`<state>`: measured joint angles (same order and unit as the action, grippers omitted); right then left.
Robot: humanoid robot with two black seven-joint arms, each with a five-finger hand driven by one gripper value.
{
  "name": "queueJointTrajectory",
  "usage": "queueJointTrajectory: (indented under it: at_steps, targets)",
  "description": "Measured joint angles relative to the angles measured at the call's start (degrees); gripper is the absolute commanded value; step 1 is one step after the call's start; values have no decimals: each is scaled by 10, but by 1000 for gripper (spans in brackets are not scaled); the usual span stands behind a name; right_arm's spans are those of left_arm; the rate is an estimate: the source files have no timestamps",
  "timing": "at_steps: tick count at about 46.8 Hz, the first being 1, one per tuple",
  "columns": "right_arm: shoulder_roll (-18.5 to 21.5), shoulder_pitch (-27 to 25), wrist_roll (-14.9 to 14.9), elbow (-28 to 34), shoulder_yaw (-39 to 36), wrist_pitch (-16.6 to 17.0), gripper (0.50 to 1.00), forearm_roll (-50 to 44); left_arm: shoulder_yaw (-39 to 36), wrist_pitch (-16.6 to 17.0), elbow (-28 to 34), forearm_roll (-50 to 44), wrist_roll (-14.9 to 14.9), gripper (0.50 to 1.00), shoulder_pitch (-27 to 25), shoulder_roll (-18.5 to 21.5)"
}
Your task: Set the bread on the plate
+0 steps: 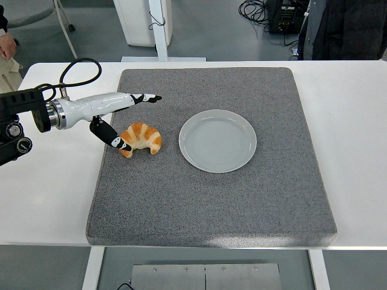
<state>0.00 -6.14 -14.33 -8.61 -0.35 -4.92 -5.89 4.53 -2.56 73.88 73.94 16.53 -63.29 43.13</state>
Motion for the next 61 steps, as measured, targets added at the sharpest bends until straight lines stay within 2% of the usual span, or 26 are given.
queueJointTrajectory:
  at_steps: [20, 40, 45, 56, 61]
  targets:
    - [0, 0, 0, 0, 0, 0, 1000, 0, -30, 57, -25, 11, 0, 990, 22, -11]
    - [0, 0, 0, 0, 0, 0, 1000, 0, -21, 94, -53, -9, 0, 992, 44, -53]
    - [0, 0, 0, 0, 0, 0, 1000, 0, -22, 110, -68, -13, 0, 992, 51, -75]
    - [0, 0, 0, 0, 0, 0, 1000, 0, -21, 125, -103, -18, 1, 992, 65, -114]
    - [0, 0, 0, 0, 0, 0, 1000, 0, -21, 126, -110, -26, 1, 992, 65, -117]
